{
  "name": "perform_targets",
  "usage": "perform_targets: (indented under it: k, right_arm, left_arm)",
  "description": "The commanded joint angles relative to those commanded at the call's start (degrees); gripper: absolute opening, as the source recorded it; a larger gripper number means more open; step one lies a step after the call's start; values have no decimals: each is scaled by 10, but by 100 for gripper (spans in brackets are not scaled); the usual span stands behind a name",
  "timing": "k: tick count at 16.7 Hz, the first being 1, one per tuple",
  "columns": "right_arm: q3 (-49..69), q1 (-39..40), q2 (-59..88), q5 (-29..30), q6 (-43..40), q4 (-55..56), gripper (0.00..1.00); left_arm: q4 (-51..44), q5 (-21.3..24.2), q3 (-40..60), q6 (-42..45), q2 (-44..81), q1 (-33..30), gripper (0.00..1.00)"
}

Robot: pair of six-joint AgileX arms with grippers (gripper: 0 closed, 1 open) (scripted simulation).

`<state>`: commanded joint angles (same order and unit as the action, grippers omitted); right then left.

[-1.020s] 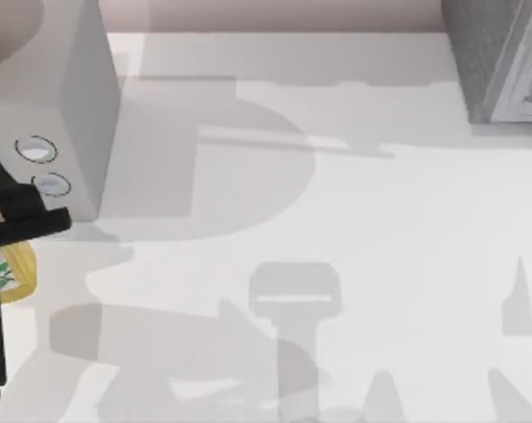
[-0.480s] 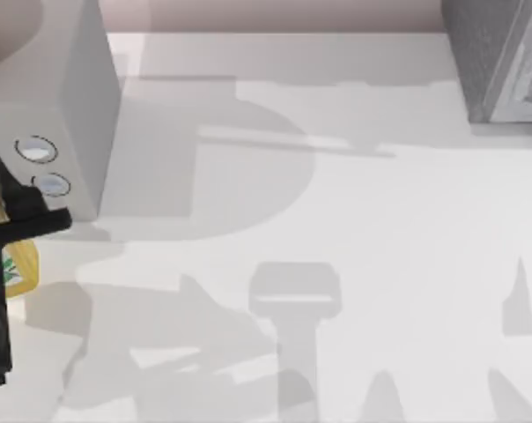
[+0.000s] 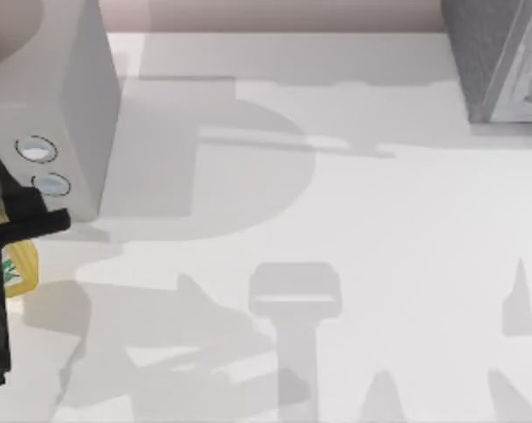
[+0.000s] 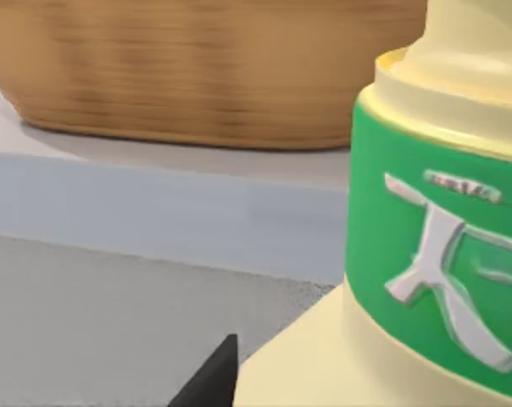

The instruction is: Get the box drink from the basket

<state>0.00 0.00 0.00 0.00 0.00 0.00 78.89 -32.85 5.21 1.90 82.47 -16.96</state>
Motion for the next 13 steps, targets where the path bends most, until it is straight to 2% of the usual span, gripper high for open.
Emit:
perform_targets:
  k: [10,13]
  right_arm:
    - [0,0,0,0,0,0,100]
    - [0,0,0,0,0,0,100]
  left_arm:
    - [0,0,0,0,0,0,98]
    - [0,0,0,0,0,0,100]
